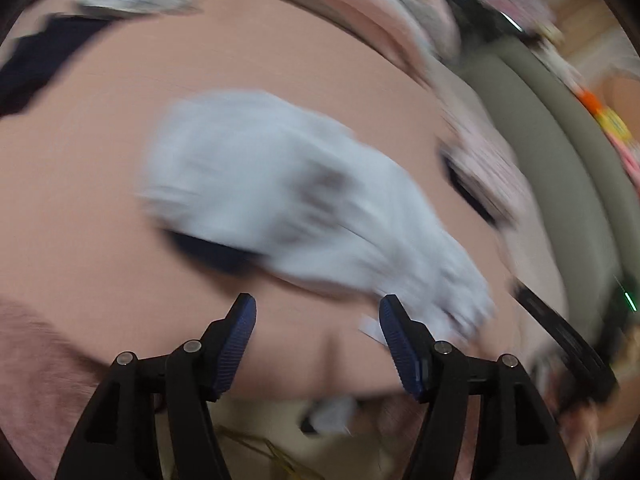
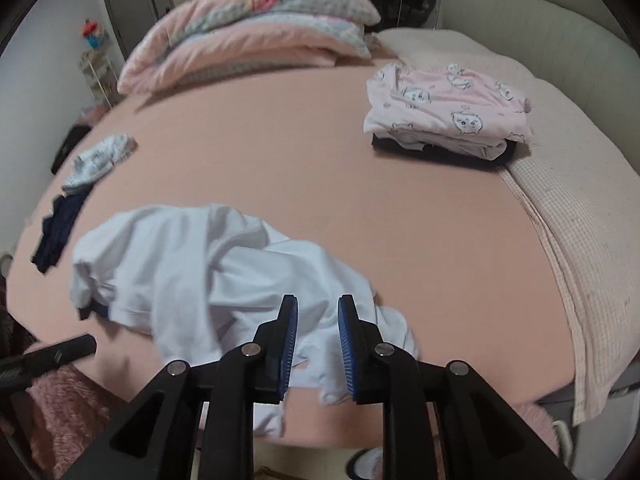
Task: Fold clothes
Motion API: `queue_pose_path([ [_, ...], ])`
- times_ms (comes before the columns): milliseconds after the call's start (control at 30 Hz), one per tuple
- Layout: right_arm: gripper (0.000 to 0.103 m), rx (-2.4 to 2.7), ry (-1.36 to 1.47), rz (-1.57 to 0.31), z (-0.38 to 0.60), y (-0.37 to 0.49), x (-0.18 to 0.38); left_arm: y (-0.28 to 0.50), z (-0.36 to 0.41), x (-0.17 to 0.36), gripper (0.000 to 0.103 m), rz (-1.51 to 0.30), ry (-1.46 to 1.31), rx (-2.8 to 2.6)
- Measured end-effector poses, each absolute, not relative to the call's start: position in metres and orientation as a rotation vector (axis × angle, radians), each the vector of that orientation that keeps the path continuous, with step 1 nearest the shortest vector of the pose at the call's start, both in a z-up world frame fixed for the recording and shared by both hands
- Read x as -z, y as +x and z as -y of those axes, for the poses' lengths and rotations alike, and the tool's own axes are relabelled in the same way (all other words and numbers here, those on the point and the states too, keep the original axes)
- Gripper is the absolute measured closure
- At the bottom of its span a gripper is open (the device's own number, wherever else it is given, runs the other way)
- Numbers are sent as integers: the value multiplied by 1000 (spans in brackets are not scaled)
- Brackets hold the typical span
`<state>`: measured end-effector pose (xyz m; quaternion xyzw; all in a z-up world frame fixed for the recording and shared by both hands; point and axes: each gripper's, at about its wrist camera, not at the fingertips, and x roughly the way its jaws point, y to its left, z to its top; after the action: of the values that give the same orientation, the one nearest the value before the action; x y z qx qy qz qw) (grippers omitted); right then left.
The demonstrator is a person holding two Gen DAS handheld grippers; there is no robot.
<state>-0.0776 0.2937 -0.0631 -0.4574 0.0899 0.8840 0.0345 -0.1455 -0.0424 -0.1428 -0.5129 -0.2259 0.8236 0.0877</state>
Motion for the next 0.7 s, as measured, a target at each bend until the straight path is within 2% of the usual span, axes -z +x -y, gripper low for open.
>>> queue_pose_path([
  [67,41,-2745,-1398,-347,-290,-73,59,-153,60,146,41,726,-1532,-2524],
  [167,38,-2847,-1638,-295,-252,-89,78,-172,74,152,41,764,-1544,-2587],
  [267,39,-2806,-1759,-9,-207,-97,110,-194,66,172,42,820,-1614,-2516],
  [300,44,-2763,-1797,22,-201,-104,123,-197,66,176,58,844,-1630,-2452],
  [333,72,-2719,-1838,41,-197,-111,136,-200,61,179,75,853,-1641,-2385],
  [367,90,-2677,-1888,24,-196,-118,147,-202,57,179,98,845,-1646,-2344],
  [400,91,-2660,-1904,-15,-198,-124,151,-200,57,173,98,823,-1632,-2354],
  [467,98,-2684,-1818,25,-202,-127,136,-198,62,154,100,816,-1566,-2393],
  [567,99,-2716,-1644,116,-213,-132,103,-195,70,125,101,805,-1466,-2449],
  [700,99,-2704,-1430,138,-247,-156,55,-194,63,84,101,721,-1343,-2432],
])
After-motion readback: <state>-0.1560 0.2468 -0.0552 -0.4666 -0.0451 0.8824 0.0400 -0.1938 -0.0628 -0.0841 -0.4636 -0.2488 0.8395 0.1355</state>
